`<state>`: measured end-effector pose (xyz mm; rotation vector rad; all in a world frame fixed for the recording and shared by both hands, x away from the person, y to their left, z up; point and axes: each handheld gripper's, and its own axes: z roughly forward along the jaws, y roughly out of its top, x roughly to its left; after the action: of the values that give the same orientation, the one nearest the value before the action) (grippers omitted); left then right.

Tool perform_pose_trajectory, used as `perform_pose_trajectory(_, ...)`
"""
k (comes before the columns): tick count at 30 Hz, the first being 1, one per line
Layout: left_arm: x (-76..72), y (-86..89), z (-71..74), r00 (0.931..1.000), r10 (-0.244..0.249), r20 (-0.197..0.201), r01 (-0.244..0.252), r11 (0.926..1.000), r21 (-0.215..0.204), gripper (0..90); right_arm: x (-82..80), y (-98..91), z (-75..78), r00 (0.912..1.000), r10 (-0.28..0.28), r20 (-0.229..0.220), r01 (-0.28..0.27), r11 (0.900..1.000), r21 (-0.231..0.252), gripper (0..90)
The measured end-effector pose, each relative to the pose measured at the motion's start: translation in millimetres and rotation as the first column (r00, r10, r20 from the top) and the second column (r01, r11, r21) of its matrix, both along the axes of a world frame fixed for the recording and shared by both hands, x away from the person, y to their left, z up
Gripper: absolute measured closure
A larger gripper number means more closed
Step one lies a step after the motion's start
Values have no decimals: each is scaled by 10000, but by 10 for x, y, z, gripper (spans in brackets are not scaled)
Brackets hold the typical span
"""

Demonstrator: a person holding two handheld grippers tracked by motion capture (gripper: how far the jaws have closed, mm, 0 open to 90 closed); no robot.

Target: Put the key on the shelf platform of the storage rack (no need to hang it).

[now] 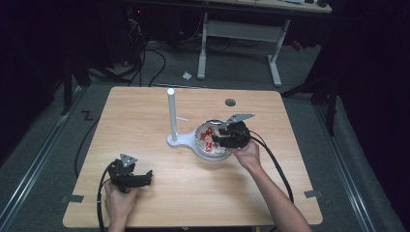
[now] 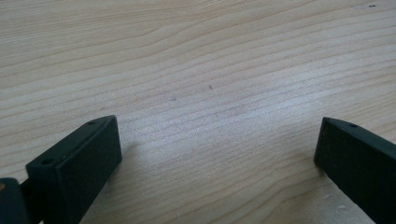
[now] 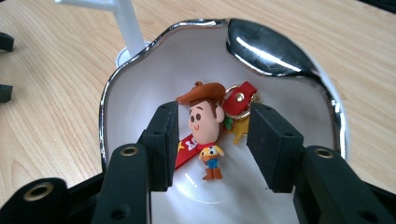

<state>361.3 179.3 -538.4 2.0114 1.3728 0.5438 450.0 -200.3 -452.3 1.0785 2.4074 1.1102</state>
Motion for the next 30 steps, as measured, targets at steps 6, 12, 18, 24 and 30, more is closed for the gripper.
perform_pose_trajectory(6,0,0,0,10000,-1,1,1,10000,-2,10,-22,-58,59,9999,-48,108,47,9999,107,540)
perform_pose_trajectory(12,0,0,0,10000,1,1,-1,10000,-2,10,-34,-118,99,10000,-66,10,65,9993,356,547)
perform_pose_trajectory(18,0,0,0,10000,-1,1,1,10000,0,9,-54,-160,127,9999,-122,89,117,9984,557,549)
perform_pose_trajectory(24,0,0,0,10000,-1,0,1,10000,-1,9,-88,-263,123,9993,-377,77,371,9967,727,548)
perform_pose_trajectory(30,0,0,0,10000,-1,1,1,10000,-5,9,-135,-341,194,9985,-460,298,433,9953,864,548)
